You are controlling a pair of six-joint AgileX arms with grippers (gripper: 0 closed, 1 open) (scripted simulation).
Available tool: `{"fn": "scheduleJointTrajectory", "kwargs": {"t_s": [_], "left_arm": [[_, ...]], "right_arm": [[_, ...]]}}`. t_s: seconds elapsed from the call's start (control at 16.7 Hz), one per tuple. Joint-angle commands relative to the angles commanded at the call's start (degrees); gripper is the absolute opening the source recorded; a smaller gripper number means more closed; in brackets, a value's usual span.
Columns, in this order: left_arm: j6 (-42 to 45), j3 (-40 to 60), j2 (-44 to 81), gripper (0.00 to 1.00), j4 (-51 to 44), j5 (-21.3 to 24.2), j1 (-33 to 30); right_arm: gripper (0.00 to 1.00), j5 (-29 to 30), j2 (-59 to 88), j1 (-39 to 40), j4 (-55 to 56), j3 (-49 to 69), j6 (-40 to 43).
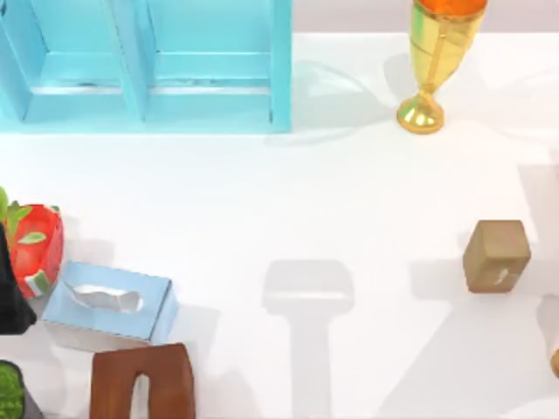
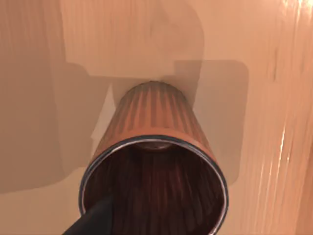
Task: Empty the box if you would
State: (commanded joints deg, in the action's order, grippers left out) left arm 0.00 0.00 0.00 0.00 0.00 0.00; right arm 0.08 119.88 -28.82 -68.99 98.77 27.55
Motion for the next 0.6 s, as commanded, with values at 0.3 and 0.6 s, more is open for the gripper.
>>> {"fn": "scheduleJointTrajectory", "kwargs": {"t_s": [0.3, 0.6], "left_arm": [[0.0, 0.0, 0.0, 1.00, 0.0, 0.0, 0.0], [0.0, 0.0, 0.0, 1.00, 0.0, 0.0, 0.0]], "right_arm": [[1.00, 0.0, 0.1, 1.3, 6.8, -6.7, -1.3], [1.00, 0.0, 0.4, 1.1, 8.6, -8.3, -1.1]]}}
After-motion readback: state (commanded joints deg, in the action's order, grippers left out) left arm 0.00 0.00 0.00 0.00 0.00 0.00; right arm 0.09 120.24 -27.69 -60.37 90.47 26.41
